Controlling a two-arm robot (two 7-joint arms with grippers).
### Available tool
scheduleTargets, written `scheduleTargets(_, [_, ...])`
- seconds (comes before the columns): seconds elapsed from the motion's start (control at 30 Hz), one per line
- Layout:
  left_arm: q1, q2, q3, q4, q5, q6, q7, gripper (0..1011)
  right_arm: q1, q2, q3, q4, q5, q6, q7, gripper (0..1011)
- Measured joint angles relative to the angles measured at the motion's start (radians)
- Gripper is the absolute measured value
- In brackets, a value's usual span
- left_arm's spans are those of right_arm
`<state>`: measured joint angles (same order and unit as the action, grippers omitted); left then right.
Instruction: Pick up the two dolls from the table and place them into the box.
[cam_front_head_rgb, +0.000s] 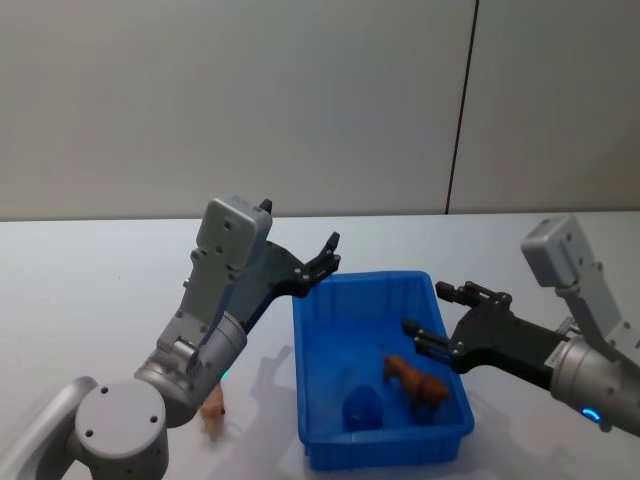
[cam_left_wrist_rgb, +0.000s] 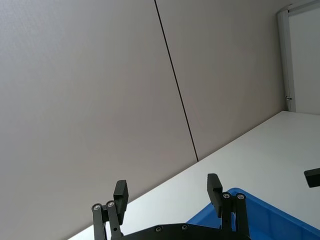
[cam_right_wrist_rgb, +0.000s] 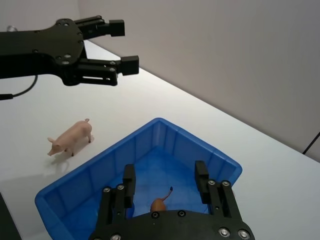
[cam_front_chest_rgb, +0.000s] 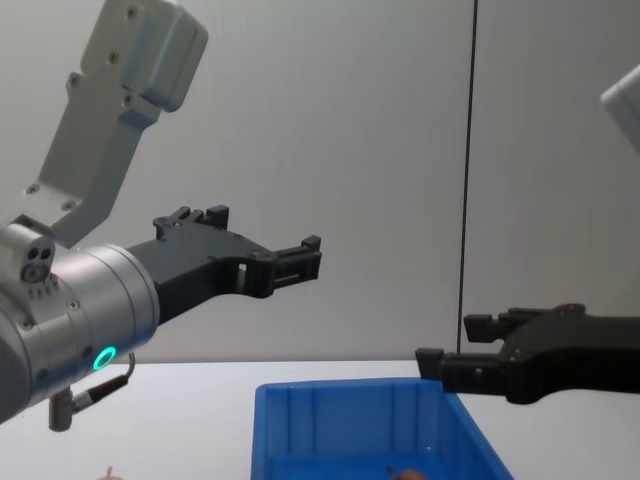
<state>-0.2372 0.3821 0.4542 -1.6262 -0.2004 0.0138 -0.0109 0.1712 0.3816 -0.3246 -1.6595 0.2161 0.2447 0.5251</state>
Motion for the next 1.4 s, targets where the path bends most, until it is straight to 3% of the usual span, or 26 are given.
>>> scheduleTargets(0.2, [0.000,0.000,0.000,0.000,0.000,0.000,0.000,1001,0.018,-0.013,-0.005,0.029,-0.009,0.010,-0.005,875])
scheduleTargets(0.4, [0.000,0.000,0.000,0.000,0.000,0.000,0.000,1001,0.015,-0.005,0.002,0.034,0.002,-0.004,-0.019,1001])
scheduleTargets(0.63, [0.000,0.000,0.000,0.000,0.000,0.000,0.000,1001,-0.012,0.029,0.024,0.018,0.041,-0.029,-0.034,1001])
scheduleTargets(1.03, [0.000,0.000,0.000,0.000,0.000,0.000,0.000,1001,-0.110,0.133,0.081,-0.007,0.144,-0.073,-0.058,1001])
scheduleTargets(1.4, [0.010,0.005,-0.001,-0.009,0.000,0.009,0.010,1001,-0.159,0.180,0.106,-0.013,0.188,-0.094,-0.066,1001])
